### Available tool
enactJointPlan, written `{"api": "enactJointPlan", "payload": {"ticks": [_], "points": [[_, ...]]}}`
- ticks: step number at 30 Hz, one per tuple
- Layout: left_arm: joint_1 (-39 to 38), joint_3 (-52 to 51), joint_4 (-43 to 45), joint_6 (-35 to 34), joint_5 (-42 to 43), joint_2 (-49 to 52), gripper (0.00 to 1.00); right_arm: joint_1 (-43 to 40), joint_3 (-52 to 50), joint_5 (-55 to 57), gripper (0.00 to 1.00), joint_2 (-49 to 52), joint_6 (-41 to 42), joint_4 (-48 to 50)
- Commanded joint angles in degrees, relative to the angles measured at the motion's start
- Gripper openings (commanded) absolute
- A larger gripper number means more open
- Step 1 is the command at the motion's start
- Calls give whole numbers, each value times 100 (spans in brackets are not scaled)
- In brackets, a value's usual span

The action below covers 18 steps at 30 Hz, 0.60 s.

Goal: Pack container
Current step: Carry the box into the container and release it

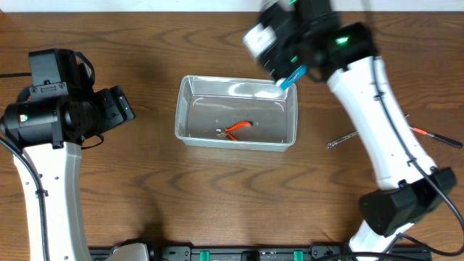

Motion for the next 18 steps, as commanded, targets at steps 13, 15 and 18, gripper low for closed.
{"api": "enactJointPlan", "payload": {"ticks": [13, 15, 18], "points": [[175, 0, -22, -227, -68, 2, 87, 520, -39, -496, 59, 1613, -2164, -682], [175, 0, -22, -227, -68, 2, 87, 525, -39, -494, 60, 1886, -2166, -758], [175, 0, -22, -227, -68, 2, 87, 529, -39, -496, 60, 2251, -2166, -796]]}}
